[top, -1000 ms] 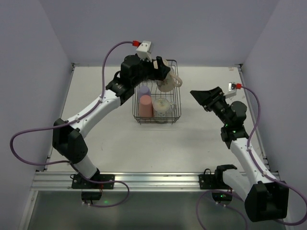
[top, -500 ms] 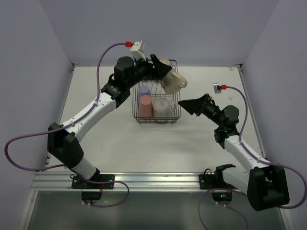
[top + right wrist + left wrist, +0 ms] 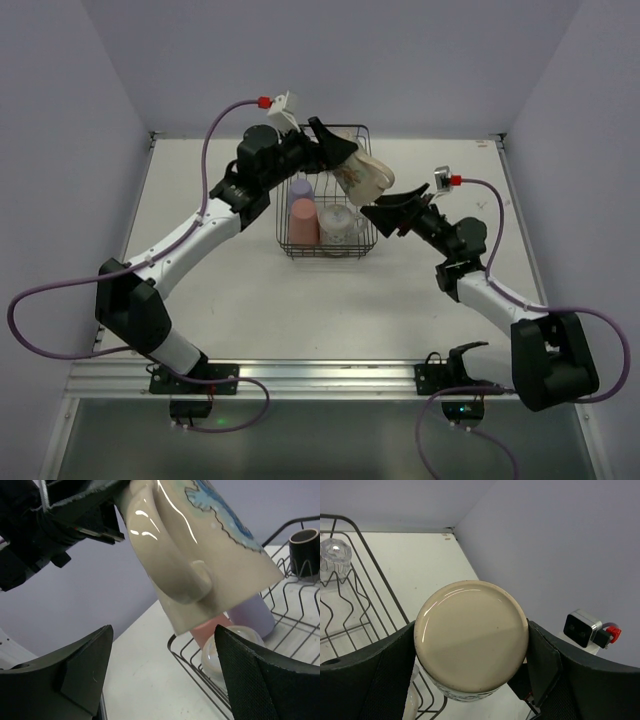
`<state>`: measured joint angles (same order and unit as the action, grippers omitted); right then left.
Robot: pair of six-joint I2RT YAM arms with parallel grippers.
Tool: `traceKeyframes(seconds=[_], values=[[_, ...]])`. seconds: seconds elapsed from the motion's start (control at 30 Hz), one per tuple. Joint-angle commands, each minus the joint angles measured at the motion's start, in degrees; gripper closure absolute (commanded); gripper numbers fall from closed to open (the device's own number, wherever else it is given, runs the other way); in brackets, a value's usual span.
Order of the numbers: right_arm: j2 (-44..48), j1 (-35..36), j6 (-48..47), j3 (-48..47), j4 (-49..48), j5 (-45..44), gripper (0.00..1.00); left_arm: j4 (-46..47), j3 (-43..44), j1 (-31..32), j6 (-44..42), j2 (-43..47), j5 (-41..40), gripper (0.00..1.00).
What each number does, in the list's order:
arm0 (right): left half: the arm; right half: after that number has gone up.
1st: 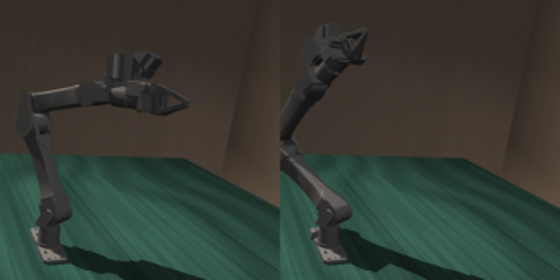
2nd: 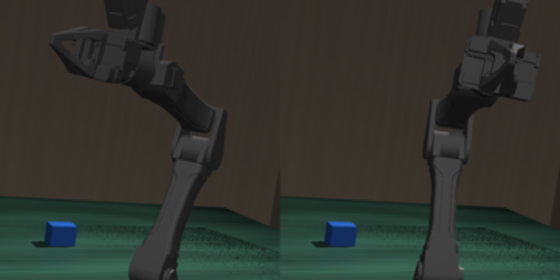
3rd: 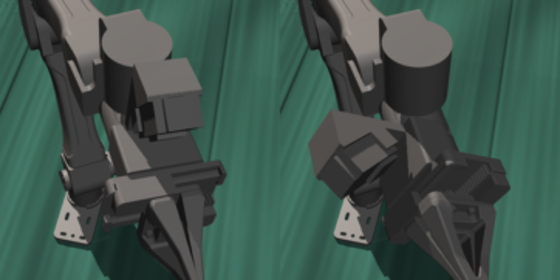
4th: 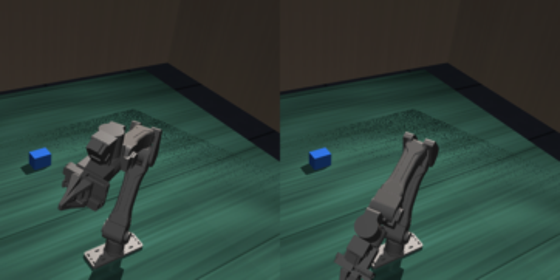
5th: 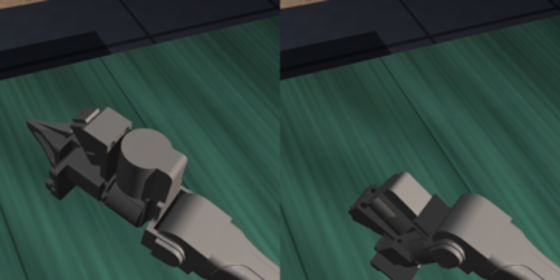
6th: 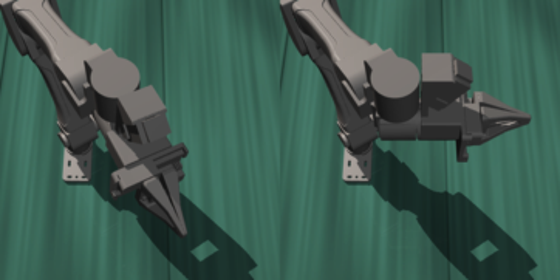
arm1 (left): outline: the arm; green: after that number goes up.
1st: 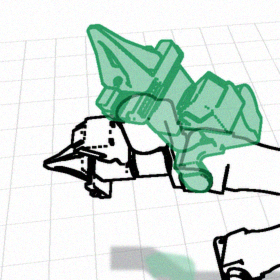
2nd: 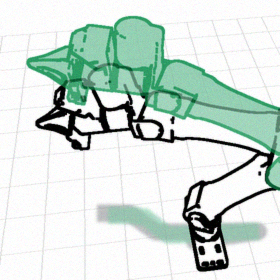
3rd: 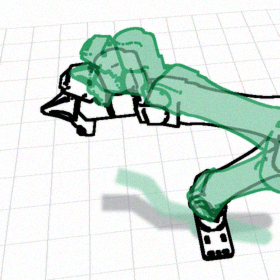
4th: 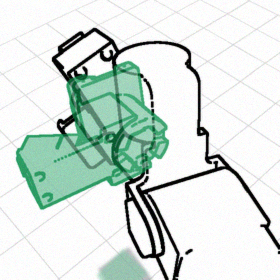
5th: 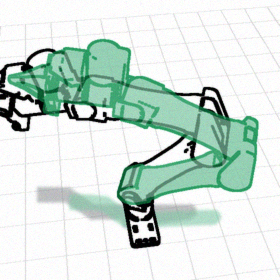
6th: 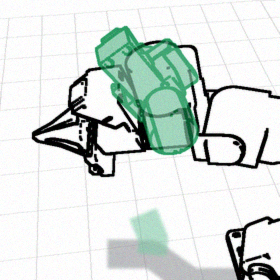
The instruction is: Unload the cups from the dish rack
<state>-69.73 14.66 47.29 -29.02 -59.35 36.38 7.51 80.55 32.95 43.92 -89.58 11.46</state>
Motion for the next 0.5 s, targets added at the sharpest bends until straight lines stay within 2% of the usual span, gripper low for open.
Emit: traceKeyframes(seconds=[0.0,0.23,0.33,0.43,0.47], values=[[-1.7,1.5,-0.4,-1.5,-14.4,-3.5,0.16,12.3,-0.5,-0.4,7.7,5.3,1.8,1.00],[-6.8,5.7,2.8,-4.2,-22.6,-8.2,0.23,16.9,-7.0,-0.3,14.3,8.0,2.0,1.00],[-8.9,7.3,5.1,-5.3,-26.9,-10.4,0.31,18.6,-9.4,-0.3,16.0,9.5,1.7,1.00],[-9.6,8.6,6.1,-5.5,-29.1,-12.0,0.51,18.9,-11.4,-0.2,16.2,10.7,1.6,1.00],[-9.5,9.0,6.3,-5.1,-29.9,-13.3,0.65,19.0,-11.9,-0.2,16.2,11.0,1.6,1.00]])
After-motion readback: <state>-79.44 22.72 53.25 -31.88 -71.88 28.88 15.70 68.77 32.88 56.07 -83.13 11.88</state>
